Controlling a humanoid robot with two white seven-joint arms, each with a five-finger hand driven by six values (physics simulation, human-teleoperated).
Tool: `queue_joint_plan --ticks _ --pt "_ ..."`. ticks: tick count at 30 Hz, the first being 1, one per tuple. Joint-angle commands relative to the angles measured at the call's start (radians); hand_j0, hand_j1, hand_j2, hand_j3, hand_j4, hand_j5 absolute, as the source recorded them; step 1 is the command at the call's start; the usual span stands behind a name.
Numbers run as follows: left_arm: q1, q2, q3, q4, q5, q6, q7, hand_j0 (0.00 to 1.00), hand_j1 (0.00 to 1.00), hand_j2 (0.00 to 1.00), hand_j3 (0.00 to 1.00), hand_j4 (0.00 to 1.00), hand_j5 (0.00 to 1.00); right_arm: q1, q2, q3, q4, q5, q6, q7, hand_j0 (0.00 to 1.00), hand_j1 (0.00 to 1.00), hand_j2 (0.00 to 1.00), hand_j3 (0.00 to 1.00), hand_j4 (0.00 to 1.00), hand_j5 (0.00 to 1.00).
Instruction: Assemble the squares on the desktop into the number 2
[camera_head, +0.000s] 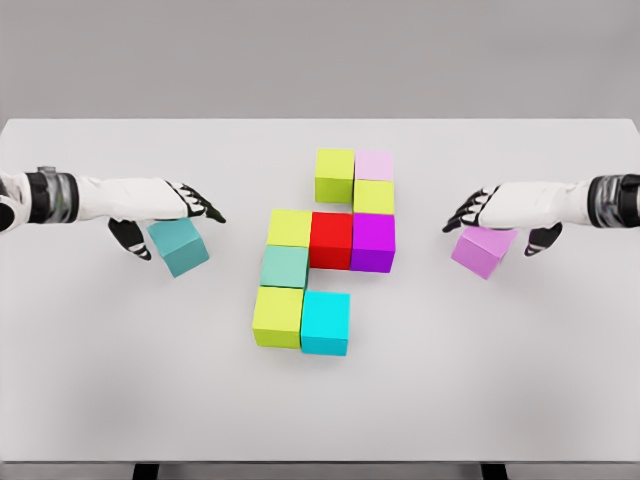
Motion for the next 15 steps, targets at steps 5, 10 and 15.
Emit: queue_joint_plan --ticks 5,10,15 --pt "0.000 -0.021 0.002 0.030 -0.031 0.002 0.000 1.00 1.00 1.00 1.00 1.00 1.00 0.002 0.001 0.016 0.005 -0.003 0.002 0.000 1.00 1.00 1.00 1.00 1.00 1.00" --pt "0.000 -0.040 0.002 0.042 -0.051 0.002 0.000 1.00 1.00 1.00 1.00 1.00 1.00 0.002 0.002 0.019 0.015 -0.005 0.002 0.000 0.73 0.73 0.73 0.73 0.73 0.73" --pt "0.000 -0.040 0.002 0.039 -0.051 0.002 0.000 1.00 1.00 1.00 1.00 1.00 1.00 0.002 0.018 0.018 0.015 -0.005 0.002 0.000 0.45 0.45 0.45 0.45 0.45 0.45"
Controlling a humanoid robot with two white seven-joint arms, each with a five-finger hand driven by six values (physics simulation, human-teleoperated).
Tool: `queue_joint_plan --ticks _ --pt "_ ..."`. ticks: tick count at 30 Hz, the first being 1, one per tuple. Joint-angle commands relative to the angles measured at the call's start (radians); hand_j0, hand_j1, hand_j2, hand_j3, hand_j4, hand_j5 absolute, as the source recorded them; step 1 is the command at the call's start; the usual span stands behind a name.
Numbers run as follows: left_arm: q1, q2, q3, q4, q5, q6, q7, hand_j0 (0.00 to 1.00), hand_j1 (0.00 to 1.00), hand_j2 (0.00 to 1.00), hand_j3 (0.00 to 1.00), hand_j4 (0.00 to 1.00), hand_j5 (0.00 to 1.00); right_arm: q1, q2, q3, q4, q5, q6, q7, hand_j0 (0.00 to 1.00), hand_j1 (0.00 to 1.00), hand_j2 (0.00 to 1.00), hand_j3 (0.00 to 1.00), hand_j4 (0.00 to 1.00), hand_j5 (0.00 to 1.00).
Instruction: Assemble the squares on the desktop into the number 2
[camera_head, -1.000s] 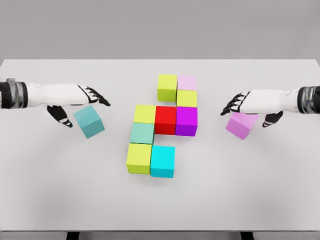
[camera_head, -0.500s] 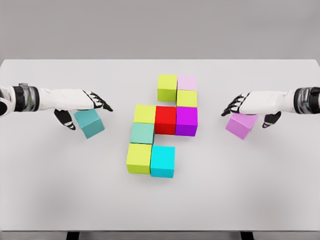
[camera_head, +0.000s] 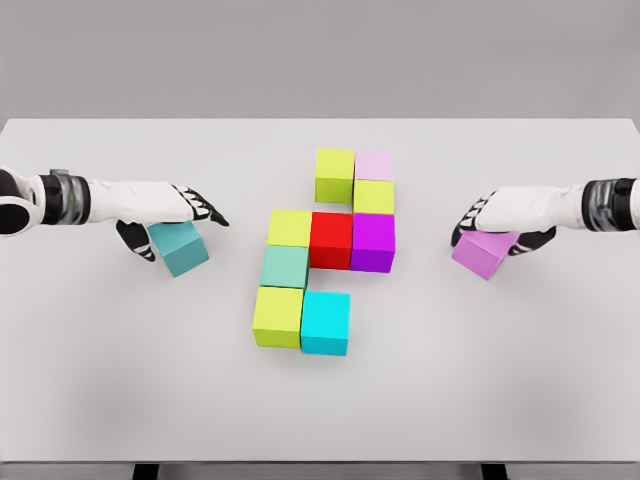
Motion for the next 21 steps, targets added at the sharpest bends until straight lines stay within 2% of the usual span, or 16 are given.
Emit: queue_joint_plan --ticks 1,7,10,13,15,17,19,21 --pt "0.000 0.000 0.001 -0.004 0.003 0.002 0.000 1.00 1.00 1.00 1.00 1.00 1.00 0.000 0.007 0.006 0.002 -0.006 -0.002 0.005 0.43 0.43 0.43 0.43 0.43 0.43" --pt "0.003 0.003 -0.001 -0.010 0.003 0.002 0.000 1.00 1.00 1.00 1.00 1.00 1.00 -0.003 0.007 -0.003 -0.012 -0.017 -0.002 0.005 0.39 0.39 0.39 0.39 0.39 0.39" --pt "0.003 0.003 -0.001 -0.017 0.003 0.002 0.000 1.00 1.00 1.00 1.00 1.00 1.00 -0.017 0.005 -0.006 -0.063 -0.020 -0.002 0.005 0.40 0.40 0.40 0.40 0.40 0.40" --pt "0.006 0.007 -0.001 -0.045 0.003 0.002 0.000 1.00 1.00 1.00 1.00 1.00 1.00 -0.017 -0.004 -0.032 -0.152 -0.022 -0.002 0.005 0.39 0.39 0.39 0.39 0.39 0.39" --pt "0.009 0.011 -0.001 -0.054 0.003 0.002 0.000 1.00 1.00 1.00 1.00 1.00 1.00 -0.008 -0.021 -0.032 -0.282 -0.022 -0.002 0.005 0.40 0.40 0.40 0.40 0.40 0.40" --pt "0.009 0.011 -0.001 -0.056 0.003 0.002 0.000 1.00 1.00 1.00 1.00 1.00 1.00 0.000 -0.058 -0.032 -0.380 -0.031 -0.002 0.005 0.40 0.40 0.40 0.40 0.40 0.40" --pt "0.011 0.012 -0.001 -0.056 0.003 0.002 0.000 1.00 1.00 1.00 1.00 1.00 1.00 0.009 -0.073 -0.032 -0.413 -0.037 -0.002 0.005 0.39 0.39 0.39 0.39 0.39 0.39" --pt "0.011 0.012 -0.001 -0.054 0.001 0.002 0.000 0.99 0.99 0.99 0.99 0.99 0.99 0.015 -0.087 -0.031 -0.414 -0.061 -0.002 0.005 0.40 0.40 0.40 0.40 0.40 0.40"
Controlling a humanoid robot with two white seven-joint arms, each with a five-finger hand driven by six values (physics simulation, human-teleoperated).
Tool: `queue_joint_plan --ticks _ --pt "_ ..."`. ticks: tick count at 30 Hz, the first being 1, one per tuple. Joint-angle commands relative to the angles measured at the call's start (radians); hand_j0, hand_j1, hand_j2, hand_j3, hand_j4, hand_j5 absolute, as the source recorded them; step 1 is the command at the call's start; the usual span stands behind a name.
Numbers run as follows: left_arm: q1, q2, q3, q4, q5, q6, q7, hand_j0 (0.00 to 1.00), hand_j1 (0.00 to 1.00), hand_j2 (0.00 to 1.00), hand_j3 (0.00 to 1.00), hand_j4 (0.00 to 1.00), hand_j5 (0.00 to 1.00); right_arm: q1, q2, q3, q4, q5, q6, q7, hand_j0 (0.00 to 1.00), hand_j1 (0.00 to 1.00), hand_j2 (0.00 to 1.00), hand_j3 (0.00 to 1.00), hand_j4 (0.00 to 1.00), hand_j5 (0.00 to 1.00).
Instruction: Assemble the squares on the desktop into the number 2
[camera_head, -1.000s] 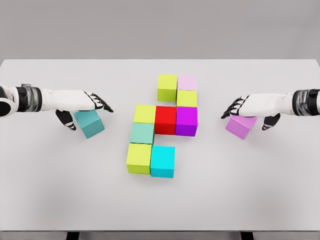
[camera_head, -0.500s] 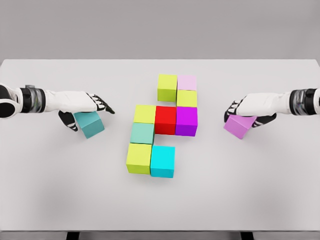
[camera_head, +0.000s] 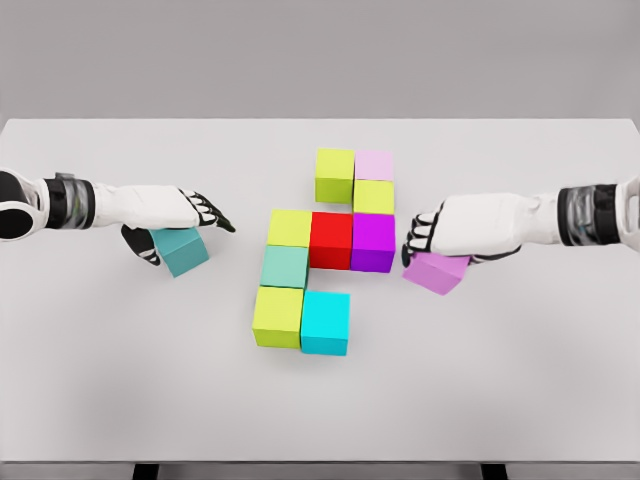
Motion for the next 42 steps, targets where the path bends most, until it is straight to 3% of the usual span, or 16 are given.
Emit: queue_joint_plan --ticks 1,9,12,28,35,36,37,38,39,42 --pt "0.000 0.003 0.001 -0.001 0.004 0.002 0.000 0.95 0.95 0.95 0.95 0.95 0.95 0.006 -0.024 -0.001 -0.044 -0.036 0.002 -0.001 0.39 0.39 0.39 0.39 0.39 0.39" --pt "0.014 0.003 0.004 0.000 -0.030 0.002 0.000 0.62 0.62 0.62 0.62 0.62 0.62 0.031 -0.007 0.050 -0.062 -0.047 0.002 -0.001 0.39 0.39 0.39 0.39 0.39 0.39" --pt "0.012 0.001 0.005 0.000 -0.030 0.002 0.000 0.55 0.55 0.55 0.55 0.55 0.55 0.034 0.037 0.065 -0.064 -0.047 0.002 -0.001 0.39 0.39 0.39 0.39 0.39 0.39" --pt "-0.003 -0.002 0.018 0.003 -0.019 0.002 0.000 0.51 0.51 0.51 0.51 0.51 0.51 0.028 0.065 0.127 -0.064 -0.045 0.002 -0.001 0.40 0.40 0.40 0.40 0.40 0.40" --pt "-0.002 -0.012 0.065 0.011 -0.020 0.002 0.000 0.45 0.45 0.45 0.45 0.45 0.45 0.023 0.065 0.142 -0.064 -0.045 0.002 -0.001 0.45 0.45 0.45 0.45 0.45 0.45" --pt "-0.003 -0.013 0.067 0.011 -0.019 0.002 0.000 0.43 0.43 0.43 0.43 0.43 0.43 0.022 0.065 0.142 -0.064 -0.045 0.002 -0.001 0.50 0.50 0.50 0.50 0.50 0.50" --pt "-0.003 -0.013 0.073 0.011 -0.014 0.002 0.000 0.43 0.43 0.43 0.43 0.43 0.43 0.022 0.065 0.141 -0.064 -0.045 0.002 -0.001 0.68 0.68 0.68 0.68 0.68 0.68" --pt "-0.003 -0.013 0.079 0.011 -0.014 0.002 0.000 0.43 0.43 0.43 0.43 0.43 0.43 0.020 0.063 0.141 -0.064 -0.045 0.002 -0.001 0.78 0.78 0.78 0.78 0.78 0.78" --pt "-0.003 -0.016 0.097 0.011 -0.016 0.002 0.000 0.43 0.43 0.43 0.43 0.43 0.43 0.015 0.063 0.139 -0.064 -0.045 0.002 -0.001 1.00 1.00 1.00 1.00 1.00 1.00" --pt "-0.003 -0.028 0.105 0.011 -0.016 0.002 0.000 0.43 0.43 0.43 0.43 0.43 0.43 0.008 0.063 0.130 -0.064 -0.047 0.002 -0.001 1.00 1.00 1.00 1.00 1.00 1.00"
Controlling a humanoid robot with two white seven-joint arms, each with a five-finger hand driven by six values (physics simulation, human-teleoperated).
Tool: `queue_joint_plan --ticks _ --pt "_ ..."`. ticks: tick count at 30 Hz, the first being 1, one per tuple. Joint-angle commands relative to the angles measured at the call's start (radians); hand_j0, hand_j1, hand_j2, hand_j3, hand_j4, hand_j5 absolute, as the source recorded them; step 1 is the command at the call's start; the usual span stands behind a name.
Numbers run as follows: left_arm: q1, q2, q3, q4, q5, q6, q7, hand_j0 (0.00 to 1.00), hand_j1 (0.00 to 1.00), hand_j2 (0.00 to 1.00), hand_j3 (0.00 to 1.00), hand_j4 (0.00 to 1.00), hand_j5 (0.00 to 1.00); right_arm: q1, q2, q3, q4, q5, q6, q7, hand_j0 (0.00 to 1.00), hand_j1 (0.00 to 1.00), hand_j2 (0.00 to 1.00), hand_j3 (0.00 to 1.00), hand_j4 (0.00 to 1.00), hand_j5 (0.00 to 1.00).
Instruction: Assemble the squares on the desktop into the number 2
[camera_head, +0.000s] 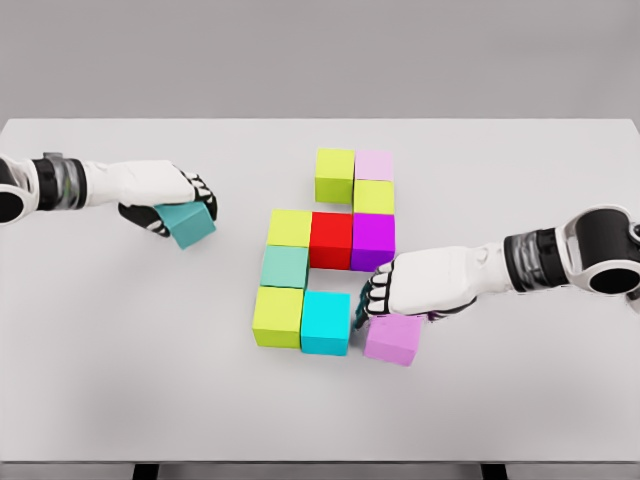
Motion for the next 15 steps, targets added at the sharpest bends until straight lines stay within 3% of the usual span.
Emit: queue_joint_plan --ticks 1,3,6,9,15 --pt "0.000 -0.012 0.013 0.000 0.007 0.003 0.002 0.43 0.43 0.43 0.43 0.43 0.43 -0.008 -0.002 -0.008 0.000 -0.017 0.002 0.000 1.00 1.00 1.00 1.00 1.00 1.00" --pt "0.000 -0.037 0.024 0.000 0.005 0.003 0.002 0.43 0.43 0.43 0.43 0.43 0.43 -0.018 -0.013 -0.021 0.000 -0.067 0.002 0.000 1.00 1.00 1.00 1.00 1.00 1.00" --pt "-0.014 -0.052 0.026 0.000 0.005 0.003 0.002 0.43 0.43 0.43 0.43 0.43 0.43 -0.022 -0.049 -0.163 0.000 -0.161 0.002 0.000 1.00 1.00 1.00 1.00 1.00 1.00" --pt "-0.029 -0.075 0.026 0.000 0.007 0.003 0.002 0.43 0.43 0.43 0.43 0.43 0.43 -0.020 -0.100 -0.174 0.000 -0.179 0.002 0.000 1.00 1.00 1.00 1.00 1.00 1.00" --pt "-0.045 -0.125 0.058 0.006 0.004 0.043 0.002 0.43 0.43 0.43 0.43 0.43 0.43 0.035 -0.278 -0.168 0.000 -0.190 0.002 0.000 1.00 1.00 1.00 1.00 1.00 1.00"
